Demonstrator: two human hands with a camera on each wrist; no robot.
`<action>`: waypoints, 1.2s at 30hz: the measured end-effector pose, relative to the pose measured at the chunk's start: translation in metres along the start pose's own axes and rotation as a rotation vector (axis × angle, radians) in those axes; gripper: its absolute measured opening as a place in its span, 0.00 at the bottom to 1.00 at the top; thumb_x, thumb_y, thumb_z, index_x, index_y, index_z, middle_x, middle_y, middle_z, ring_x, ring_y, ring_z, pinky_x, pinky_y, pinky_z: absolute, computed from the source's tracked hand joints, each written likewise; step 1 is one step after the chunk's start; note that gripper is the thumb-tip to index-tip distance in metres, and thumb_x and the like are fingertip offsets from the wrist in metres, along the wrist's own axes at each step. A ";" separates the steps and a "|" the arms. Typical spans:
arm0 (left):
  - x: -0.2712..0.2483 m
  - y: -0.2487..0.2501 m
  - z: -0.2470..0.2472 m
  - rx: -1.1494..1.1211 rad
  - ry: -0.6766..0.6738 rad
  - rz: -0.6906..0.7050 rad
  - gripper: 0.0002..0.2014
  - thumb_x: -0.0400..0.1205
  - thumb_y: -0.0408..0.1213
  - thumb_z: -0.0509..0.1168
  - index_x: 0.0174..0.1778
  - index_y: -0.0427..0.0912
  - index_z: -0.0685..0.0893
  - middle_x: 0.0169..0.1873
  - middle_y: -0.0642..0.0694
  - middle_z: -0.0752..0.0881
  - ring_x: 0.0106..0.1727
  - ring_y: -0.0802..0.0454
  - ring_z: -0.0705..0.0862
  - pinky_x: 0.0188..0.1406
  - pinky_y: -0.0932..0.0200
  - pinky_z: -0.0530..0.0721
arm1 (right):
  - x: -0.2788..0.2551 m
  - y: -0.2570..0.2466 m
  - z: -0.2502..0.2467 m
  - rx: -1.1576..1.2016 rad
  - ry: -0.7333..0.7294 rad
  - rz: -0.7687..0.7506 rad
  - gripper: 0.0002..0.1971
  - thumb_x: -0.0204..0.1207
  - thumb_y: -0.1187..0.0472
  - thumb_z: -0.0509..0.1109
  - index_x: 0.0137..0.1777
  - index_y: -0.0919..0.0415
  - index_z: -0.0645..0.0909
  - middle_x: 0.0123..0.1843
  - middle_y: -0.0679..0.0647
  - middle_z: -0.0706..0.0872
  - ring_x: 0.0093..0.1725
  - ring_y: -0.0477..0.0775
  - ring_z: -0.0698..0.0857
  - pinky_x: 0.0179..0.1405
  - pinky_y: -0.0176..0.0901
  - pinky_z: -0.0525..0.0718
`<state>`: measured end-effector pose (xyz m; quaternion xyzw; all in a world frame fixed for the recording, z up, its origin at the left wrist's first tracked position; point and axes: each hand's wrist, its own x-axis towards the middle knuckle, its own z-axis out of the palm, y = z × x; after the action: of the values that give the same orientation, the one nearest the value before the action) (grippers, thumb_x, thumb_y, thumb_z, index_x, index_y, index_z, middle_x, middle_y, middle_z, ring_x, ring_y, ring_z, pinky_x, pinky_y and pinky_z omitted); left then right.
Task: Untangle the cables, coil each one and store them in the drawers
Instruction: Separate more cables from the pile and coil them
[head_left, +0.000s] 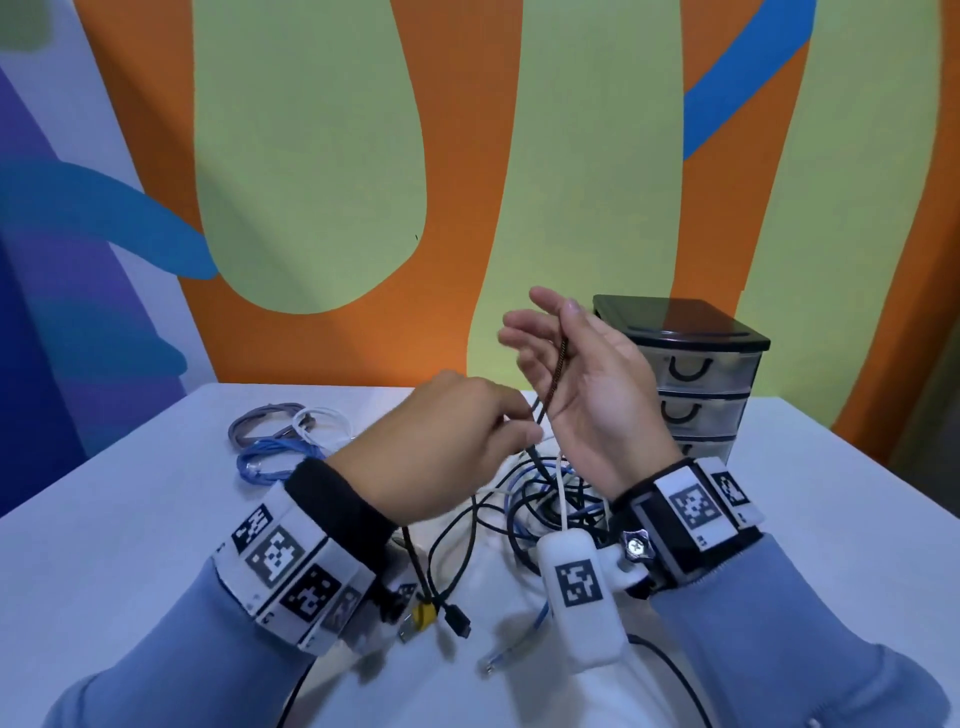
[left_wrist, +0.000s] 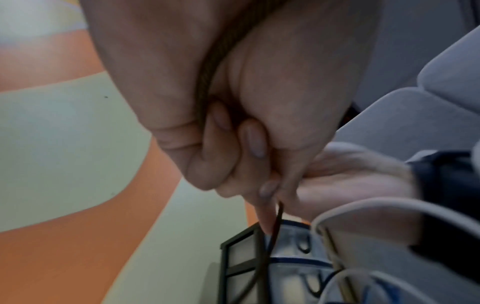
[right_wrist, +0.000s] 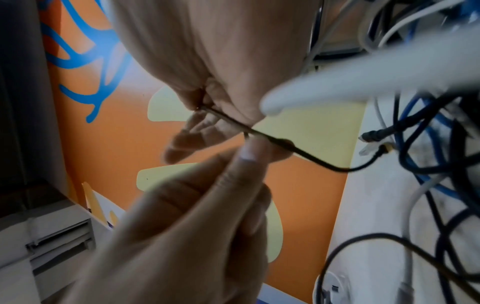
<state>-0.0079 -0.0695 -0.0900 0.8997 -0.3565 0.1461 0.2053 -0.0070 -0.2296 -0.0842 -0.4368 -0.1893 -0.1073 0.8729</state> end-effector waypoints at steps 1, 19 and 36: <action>-0.001 0.005 0.000 -0.003 -0.020 0.010 0.16 0.91 0.51 0.67 0.40 0.49 0.88 0.21 0.49 0.78 0.27 0.53 0.75 0.29 0.54 0.66 | 0.001 0.002 -0.002 -0.029 0.020 -0.026 0.16 0.95 0.60 0.55 0.68 0.70 0.79 0.49 0.63 0.94 0.47 0.56 0.94 0.45 0.37 0.91; -0.008 -0.067 -0.050 -0.476 0.716 -0.300 0.15 0.89 0.48 0.71 0.40 0.45 0.91 0.26 0.48 0.75 0.27 0.55 0.69 0.26 0.65 0.69 | -0.013 -0.006 -0.003 -0.214 -0.417 0.330 0.19 0.89 0.53 0.60 0.54 0.64 0.89 0.20 0.47 0.58 0.19 0.47 0.51 0.23 0.44 0.48; -0.014 -0.008 -0.049 -0.402 0.109 -0.056 0.12 0.87 0.46 0.73 0.41 0.44 0.93 0.19 0.57 0.73 0.23 0.59 0.66 0.23 0.64 0.64 | -0.002 0.012 -0.009 -0.720 -0.086 0.119 0.18 0.96 0.59 0.54 0.81 0.62 0.74 0.26 0.53 0.85 0.20 0.52 0.81 0.23 0.40 0.79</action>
<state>-0.0183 -0.0330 -0.0552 0.8410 -0.3416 0.1147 0.4035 -0.0030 -0.2297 -0.0985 -0.7303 -0.1503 -0.0973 0.6592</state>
